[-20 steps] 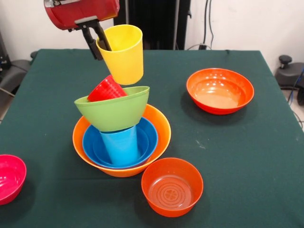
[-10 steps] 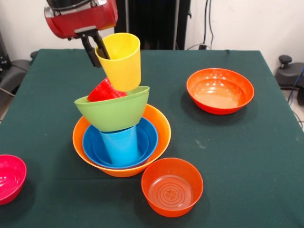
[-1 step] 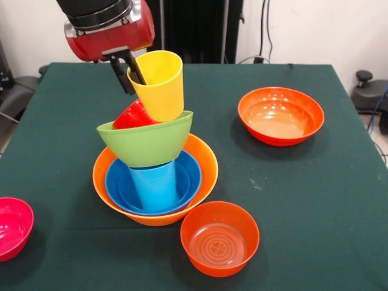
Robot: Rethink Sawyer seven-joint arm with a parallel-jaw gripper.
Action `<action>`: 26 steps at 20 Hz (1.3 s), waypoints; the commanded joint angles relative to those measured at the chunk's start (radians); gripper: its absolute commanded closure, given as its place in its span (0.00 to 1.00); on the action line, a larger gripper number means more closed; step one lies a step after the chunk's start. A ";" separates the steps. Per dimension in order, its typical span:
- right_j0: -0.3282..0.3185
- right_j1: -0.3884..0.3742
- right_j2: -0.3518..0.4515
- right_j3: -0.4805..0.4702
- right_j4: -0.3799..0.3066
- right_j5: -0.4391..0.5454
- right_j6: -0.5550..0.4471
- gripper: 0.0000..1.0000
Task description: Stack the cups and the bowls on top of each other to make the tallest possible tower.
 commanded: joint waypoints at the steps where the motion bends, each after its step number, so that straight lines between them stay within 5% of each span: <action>1: 0.016 0.057 0.005 -0.012 -0.078 -0.060 -0.112 1.00; 19: 0.003 0.060 0.009 -0.013 -0.074 -0.064 -0.103 1.00; 20: 0.005 0.059 0.007 -0.013 -0.072 -0.067 -0.095 0.00; 26: 0.006 0.063 0.005 -0.035 -0.074 -0.008 -0.119 0.00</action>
